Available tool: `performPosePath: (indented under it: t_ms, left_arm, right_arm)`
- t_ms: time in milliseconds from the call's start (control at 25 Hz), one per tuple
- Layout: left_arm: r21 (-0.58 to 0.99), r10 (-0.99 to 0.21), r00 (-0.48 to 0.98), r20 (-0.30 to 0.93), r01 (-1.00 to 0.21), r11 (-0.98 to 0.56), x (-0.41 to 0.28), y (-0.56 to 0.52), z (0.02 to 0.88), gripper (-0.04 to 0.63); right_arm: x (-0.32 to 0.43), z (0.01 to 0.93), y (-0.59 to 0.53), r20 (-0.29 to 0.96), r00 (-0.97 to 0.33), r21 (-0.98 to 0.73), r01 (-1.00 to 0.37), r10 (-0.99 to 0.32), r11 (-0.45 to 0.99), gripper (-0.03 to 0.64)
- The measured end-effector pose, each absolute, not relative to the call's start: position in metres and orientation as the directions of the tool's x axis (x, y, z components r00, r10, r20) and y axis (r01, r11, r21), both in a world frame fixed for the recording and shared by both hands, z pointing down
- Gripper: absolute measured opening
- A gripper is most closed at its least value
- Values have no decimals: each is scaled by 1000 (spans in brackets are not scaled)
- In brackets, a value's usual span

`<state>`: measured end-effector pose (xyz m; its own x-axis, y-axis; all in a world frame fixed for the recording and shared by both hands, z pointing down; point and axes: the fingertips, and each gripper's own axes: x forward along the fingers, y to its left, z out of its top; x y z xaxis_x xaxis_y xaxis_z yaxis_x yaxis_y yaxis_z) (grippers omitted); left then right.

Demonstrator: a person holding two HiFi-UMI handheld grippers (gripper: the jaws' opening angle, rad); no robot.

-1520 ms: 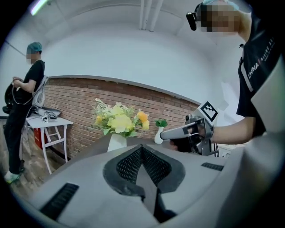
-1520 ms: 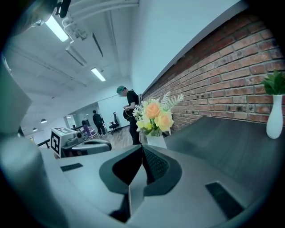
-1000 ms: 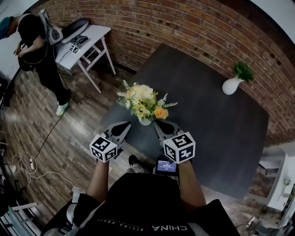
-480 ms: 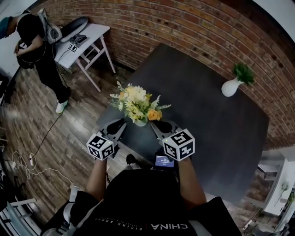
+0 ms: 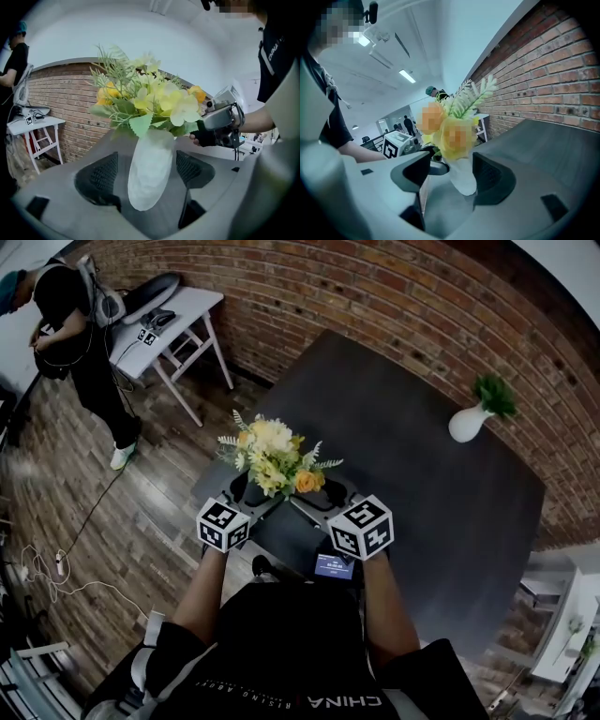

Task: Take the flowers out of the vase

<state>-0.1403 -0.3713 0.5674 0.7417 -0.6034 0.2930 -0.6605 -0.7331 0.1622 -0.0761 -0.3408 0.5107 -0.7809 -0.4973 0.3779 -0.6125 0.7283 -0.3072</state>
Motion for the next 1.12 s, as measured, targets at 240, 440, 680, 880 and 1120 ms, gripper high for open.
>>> performPosePath:
  t_ms: [240,440,680,880,1120]
  left_arm:
    - [130,-615,744,261,-659,-741,-121,-391,568,368]
    - [53,-593,744,307,-636,-770,-106,-386,579,298]
    - [-15,-573,760,305,-598,-801,-88,-380,575,295]
    - [6,-593,750,293,-622,-783,-98,-379,576,293]
    - [6,-597,745,297,-627,-779,-102,-377,579,293]
  right_arm:
    - [-92,513,-354,384,-803,-288,-574,-456,767,270]
    - [-94,527,-373,407,-787,-266,-588,-464,764,301]
    - [-98,529,-391,372,-790,-269,-595,-488,758,301]
    - [-104,517,-393,316,-810,-277,-576,-494,769,296]
    - [-113,510,-386,308,-824,-239,-550,-475,800,153]
